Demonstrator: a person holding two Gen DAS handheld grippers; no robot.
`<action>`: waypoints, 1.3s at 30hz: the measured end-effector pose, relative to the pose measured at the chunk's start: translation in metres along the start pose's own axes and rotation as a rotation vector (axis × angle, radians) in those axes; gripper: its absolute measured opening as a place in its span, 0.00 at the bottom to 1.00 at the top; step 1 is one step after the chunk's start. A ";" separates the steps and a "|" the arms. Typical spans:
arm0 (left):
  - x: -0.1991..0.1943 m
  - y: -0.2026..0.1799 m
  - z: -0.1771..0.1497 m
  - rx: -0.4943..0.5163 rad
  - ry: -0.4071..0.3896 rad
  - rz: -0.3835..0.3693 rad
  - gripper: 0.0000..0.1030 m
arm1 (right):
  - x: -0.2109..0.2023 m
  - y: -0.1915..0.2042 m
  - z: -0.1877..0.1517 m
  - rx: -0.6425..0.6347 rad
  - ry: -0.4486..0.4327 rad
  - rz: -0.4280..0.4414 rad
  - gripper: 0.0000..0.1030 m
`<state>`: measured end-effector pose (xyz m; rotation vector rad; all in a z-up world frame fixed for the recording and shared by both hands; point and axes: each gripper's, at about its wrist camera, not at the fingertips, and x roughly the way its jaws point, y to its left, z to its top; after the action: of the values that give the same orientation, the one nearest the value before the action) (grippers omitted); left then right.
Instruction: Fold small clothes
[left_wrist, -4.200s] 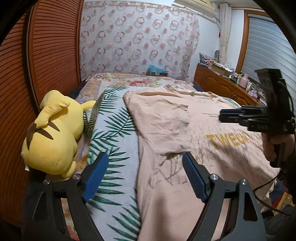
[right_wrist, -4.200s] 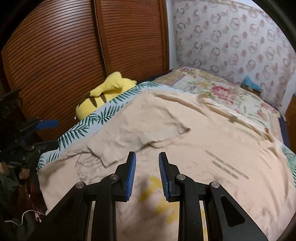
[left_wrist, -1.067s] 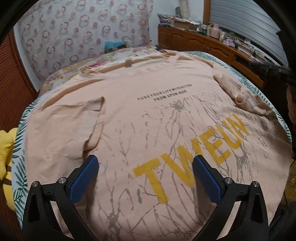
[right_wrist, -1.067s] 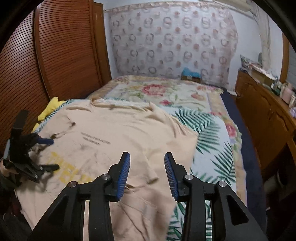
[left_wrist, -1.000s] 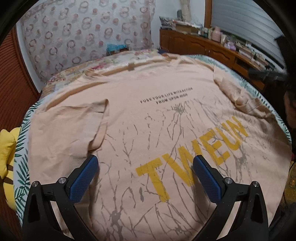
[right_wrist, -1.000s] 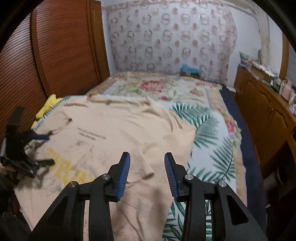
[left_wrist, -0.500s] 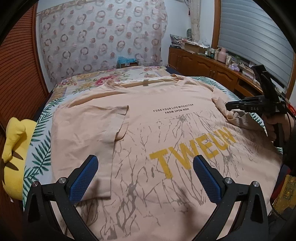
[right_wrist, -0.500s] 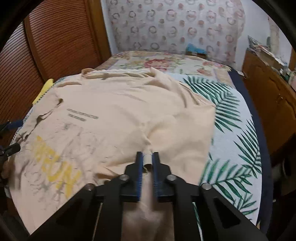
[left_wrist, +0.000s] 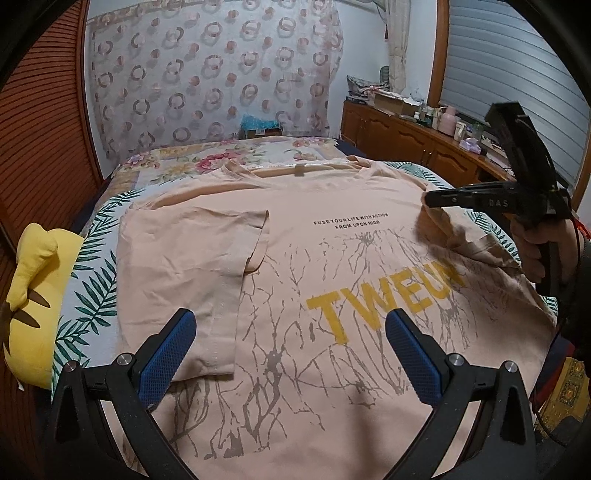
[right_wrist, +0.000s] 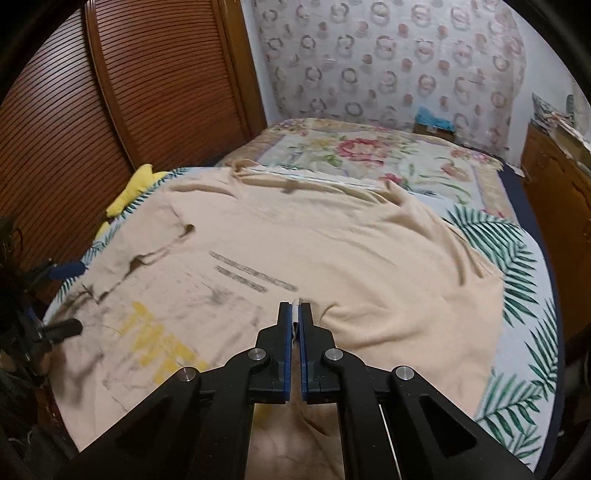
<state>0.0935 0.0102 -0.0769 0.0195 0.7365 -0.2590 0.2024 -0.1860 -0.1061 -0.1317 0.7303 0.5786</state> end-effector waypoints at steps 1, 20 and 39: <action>-0.001 0.000 0.000 0.000 -0.002 -0.001 1.00 | 0.001 0.002 0.001 0.003 -0.003 0.005 0.03; -0.007 -0.006 -0.002 -0.017 -0.030 -0.013 1.00 | -0.039 -0.004 -0.037 -0.002 -0.061 -0.128 0.33; 0.000 -0.013 -0.008 -0.015 -0.011 -0.020 1.00 | -0.057 -0.017 -0.089 0.051 0.004 -0.160 0.18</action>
<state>0.0848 -0.0017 -0.0813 -0.0036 0.7284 -0.2727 0.1254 -0.2538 -0.1358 -0.1428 0.7308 0.4069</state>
